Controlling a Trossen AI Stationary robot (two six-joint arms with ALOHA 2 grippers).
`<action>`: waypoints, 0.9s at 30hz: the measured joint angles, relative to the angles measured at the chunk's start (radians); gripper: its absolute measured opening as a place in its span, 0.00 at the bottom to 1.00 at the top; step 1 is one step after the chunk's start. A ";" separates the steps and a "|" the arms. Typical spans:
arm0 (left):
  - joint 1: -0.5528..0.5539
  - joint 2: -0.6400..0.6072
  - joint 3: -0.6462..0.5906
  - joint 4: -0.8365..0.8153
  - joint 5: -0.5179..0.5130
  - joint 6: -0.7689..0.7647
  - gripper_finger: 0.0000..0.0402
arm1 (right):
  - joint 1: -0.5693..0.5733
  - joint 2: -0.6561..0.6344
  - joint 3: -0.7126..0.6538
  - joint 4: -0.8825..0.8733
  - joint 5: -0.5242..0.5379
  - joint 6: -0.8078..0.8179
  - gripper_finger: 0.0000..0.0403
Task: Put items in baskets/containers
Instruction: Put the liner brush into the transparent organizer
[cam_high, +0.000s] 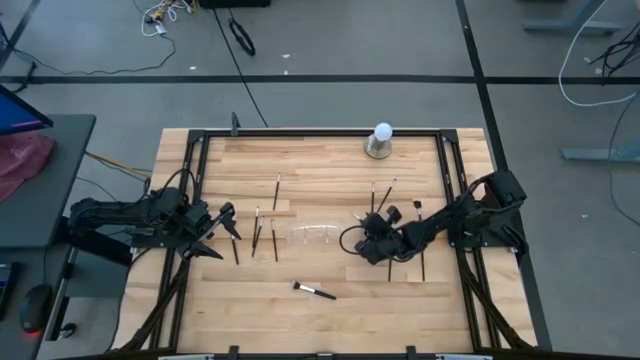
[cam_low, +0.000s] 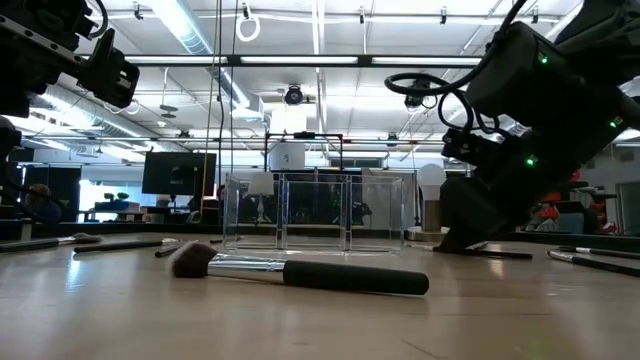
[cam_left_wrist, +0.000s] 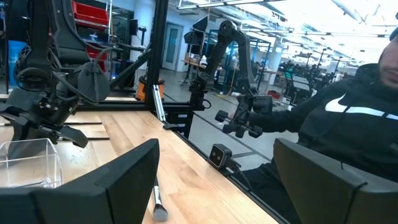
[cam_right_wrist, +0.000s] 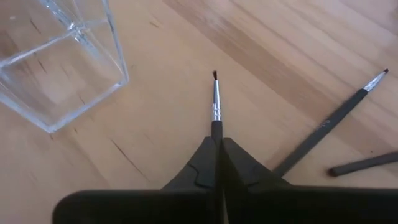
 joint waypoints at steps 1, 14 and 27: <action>0.000 0.000 0.000 0.000 0.000 0.000 0.81 | 0.005 -0.007 -0.002 -0.002 0.007 0.000 0.01; 0.000 0.000 0.000 0.000 0.000 0.000 0.81 | 0.088 -0.149 -0.006 -0.057 0.133 0.040 0.01; 0.000 0.000 0.000 0.011 -0.153 -0.115 0.81 | 0.216 -0.287 -0.003 0.341 0.276 -0.288 0.01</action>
